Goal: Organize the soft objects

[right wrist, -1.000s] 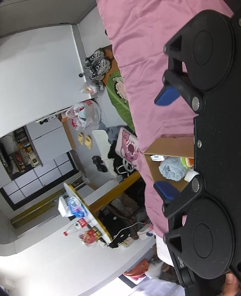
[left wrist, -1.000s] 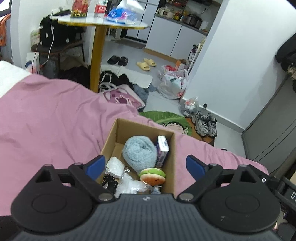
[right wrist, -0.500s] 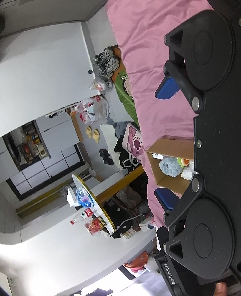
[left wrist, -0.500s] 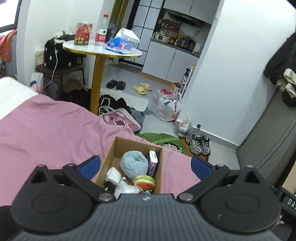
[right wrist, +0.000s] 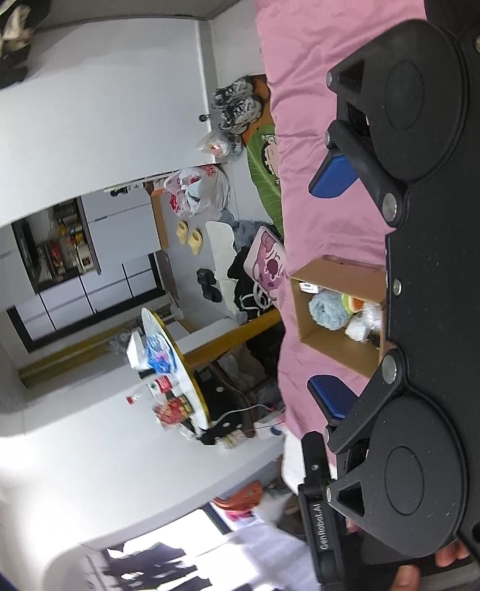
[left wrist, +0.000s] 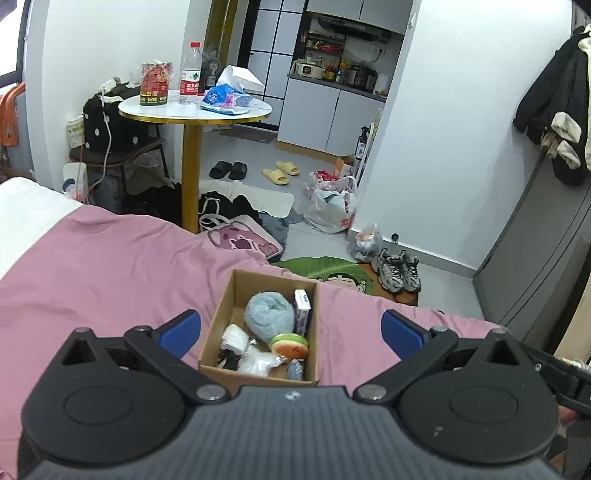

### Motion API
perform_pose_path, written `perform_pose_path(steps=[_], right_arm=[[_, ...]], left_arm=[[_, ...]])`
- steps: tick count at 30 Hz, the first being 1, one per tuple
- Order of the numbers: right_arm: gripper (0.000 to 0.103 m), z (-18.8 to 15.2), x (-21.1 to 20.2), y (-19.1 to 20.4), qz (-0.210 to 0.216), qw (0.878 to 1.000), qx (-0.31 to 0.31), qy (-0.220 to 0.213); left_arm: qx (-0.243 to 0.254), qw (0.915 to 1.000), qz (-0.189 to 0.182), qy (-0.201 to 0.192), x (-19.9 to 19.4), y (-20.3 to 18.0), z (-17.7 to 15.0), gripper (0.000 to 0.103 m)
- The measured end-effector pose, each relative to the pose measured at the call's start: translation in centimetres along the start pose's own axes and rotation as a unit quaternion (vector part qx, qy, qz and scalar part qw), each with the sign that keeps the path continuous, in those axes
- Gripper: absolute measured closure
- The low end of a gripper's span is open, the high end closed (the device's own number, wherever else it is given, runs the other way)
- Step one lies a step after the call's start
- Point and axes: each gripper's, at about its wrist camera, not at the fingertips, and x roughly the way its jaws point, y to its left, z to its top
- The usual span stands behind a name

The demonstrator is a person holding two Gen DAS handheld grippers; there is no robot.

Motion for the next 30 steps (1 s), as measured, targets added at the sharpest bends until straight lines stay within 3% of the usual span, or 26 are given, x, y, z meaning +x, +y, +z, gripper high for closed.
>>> perform_pose_path(steps=[9, 30], right_arm=[[0.0, -0.7, -1.5, 2.0, -0.011, 0.998, -0.059, 0.02], [0.0, -3.2, -3.6, 0.0, -0.022, 0.998, -0.045, 0.039]], left_arm=[[0.013, 0.9999, 0.007, 0.001, -2.1, 0.0, -1.0, 0.0], [0.066, 0.9973, 0.022, 0.025, -3.8, -0.6, -4.9, 0.0]])
